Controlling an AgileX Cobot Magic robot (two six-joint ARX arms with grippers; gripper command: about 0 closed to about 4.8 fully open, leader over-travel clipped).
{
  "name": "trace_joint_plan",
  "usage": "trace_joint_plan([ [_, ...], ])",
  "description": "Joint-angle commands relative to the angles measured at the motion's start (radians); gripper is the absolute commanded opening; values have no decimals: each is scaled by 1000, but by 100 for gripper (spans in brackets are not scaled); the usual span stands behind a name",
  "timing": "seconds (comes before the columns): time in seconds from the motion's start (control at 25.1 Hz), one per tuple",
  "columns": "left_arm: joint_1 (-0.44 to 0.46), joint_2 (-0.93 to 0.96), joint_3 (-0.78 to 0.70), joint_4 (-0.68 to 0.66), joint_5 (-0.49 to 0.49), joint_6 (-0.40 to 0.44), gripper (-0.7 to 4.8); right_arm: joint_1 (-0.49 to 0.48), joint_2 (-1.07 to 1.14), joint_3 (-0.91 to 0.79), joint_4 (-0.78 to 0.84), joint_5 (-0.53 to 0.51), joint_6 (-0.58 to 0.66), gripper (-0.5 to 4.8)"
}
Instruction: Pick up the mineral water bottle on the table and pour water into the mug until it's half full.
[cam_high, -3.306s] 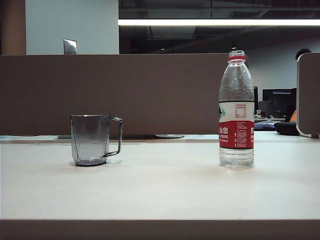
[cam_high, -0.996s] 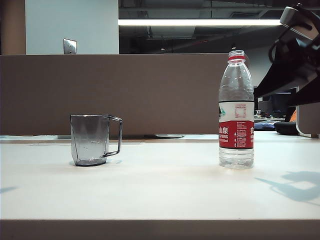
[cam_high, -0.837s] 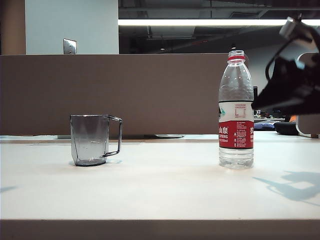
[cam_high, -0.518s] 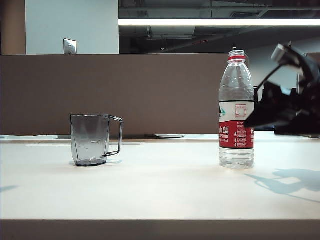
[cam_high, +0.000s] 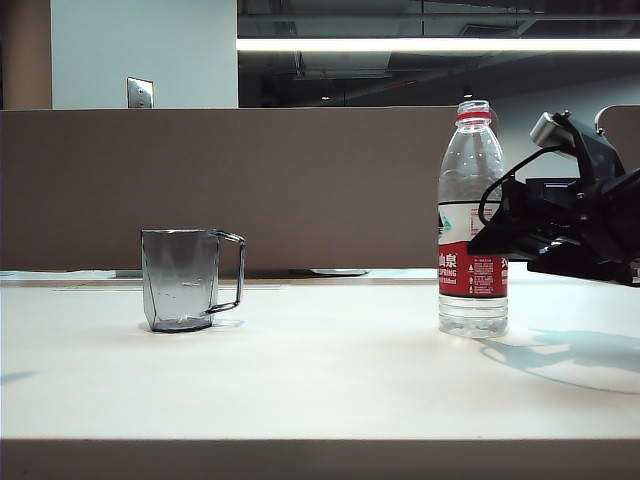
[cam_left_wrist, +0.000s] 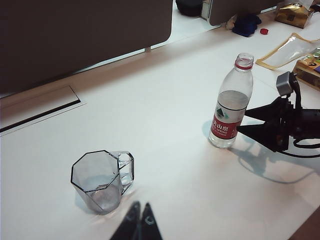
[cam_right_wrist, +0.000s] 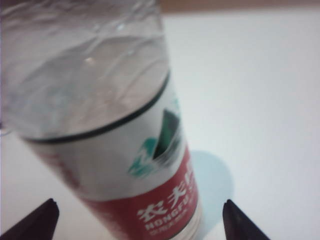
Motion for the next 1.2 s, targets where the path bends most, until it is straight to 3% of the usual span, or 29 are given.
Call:
trace_joint_plan([
  [0.04,1,-2,6,13,-1,3,-5,2,23,43,21,-6,-4,479],
  [0.52,1,-2,6,12,-3,4,-5,52,67,121,-25,-2,-4,479],
  [1.0,1,-2,6,-5,-3,4,-5,60,85,128,-25,126,-5,479],
  [1.2,1,-2,6,-5,-4,4,-5,60,85,128,-25,126,-5,479],
])
